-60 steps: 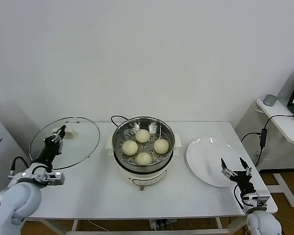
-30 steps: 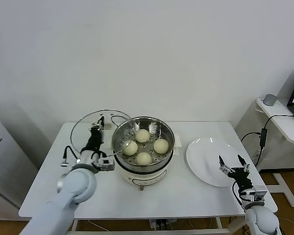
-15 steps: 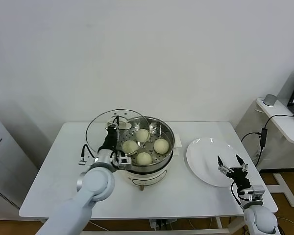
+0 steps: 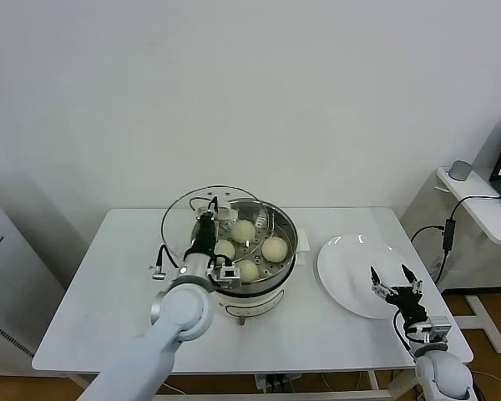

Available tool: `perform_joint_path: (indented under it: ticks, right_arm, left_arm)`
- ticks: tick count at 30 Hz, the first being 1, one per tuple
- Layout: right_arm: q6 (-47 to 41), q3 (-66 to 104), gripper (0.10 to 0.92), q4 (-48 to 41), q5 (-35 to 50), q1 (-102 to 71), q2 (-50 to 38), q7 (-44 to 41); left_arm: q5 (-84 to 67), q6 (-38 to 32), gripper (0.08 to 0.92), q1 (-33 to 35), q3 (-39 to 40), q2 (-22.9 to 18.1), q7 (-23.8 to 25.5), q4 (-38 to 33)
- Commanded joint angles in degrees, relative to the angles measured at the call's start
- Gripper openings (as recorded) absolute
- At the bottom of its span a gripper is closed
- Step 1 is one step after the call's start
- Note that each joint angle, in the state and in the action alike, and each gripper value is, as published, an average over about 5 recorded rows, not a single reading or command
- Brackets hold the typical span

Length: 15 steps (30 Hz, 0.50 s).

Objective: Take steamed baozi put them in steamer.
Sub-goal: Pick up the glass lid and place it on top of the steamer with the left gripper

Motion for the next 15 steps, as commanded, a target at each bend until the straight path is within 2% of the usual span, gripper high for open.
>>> perform_joint_path:
  ticks: [1,15]
  right_arm:
    - [0.0,0.1,0.823,-0.1,0.0,0.1,0.0,0.0]
    - [0.1,0.4,0.823,-0.7,0.0,0.3,0.1,-0.1]
  left_arm:
    - [2.0,0.5,0.111,-0.5,1.9,-2.8,0.1,1.3]
    - [3.2,0.8,0.111,-0.8,4.4,-5.9,-1.1,4.4]
